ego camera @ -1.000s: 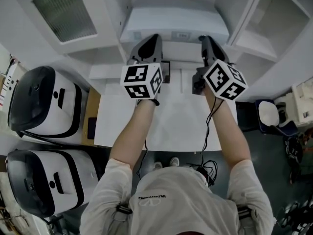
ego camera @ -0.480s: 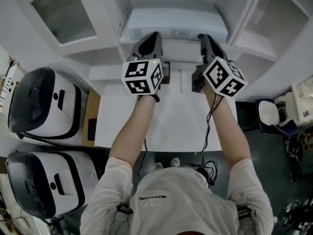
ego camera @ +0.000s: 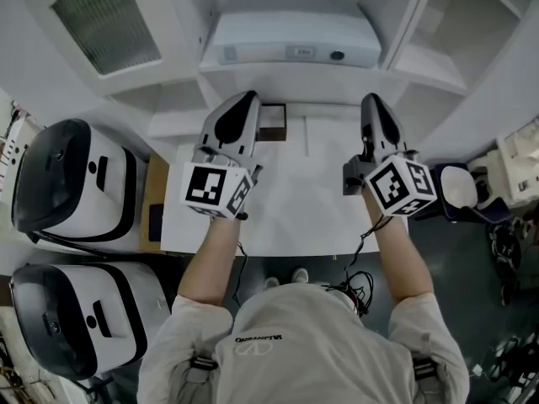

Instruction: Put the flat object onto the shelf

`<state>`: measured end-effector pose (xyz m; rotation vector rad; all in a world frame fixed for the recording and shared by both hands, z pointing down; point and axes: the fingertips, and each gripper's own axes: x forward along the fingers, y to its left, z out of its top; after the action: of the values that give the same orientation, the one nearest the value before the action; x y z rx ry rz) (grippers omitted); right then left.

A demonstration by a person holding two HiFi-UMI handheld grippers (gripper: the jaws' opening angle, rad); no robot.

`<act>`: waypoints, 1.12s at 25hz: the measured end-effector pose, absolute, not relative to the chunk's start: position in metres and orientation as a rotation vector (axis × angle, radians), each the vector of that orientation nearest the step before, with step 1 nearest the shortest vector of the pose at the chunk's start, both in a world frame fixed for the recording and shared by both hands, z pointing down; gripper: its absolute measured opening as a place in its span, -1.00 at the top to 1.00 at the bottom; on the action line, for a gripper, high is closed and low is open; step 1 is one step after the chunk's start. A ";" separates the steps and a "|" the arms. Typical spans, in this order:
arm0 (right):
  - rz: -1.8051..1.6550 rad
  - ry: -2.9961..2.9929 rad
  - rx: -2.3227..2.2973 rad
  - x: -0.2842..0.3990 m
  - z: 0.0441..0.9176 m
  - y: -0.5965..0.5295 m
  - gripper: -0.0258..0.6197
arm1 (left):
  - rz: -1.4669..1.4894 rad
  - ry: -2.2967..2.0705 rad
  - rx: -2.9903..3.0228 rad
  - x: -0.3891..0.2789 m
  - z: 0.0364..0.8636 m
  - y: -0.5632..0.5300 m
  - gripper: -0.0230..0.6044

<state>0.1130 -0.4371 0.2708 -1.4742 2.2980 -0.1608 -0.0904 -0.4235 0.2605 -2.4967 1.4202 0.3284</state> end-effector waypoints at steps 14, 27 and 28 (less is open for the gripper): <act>-0.179 2.210 -1.653 0.188 0.348 -0.321 0.89 | 0.325 1.645 -2.429 -0.164 0.336 -0.322 0.91; -0.203 2.152 -1.736 0.214 0.371 -0.293 0.89 | 0.309 1.724 -2.493 -0.163 0.368 -0.311 0.91; -0.198 2.146 -1.731 0.215 0.369 -0.291 0.89 | 0.308 1.727 -2.492 -0.163 0.367 -0.311 0.91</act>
<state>0.2146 -0.2914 0.3695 -1.7310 2.1460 -0.1983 -0.1632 -0.3105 0.3672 -2.4925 1.7274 0.3084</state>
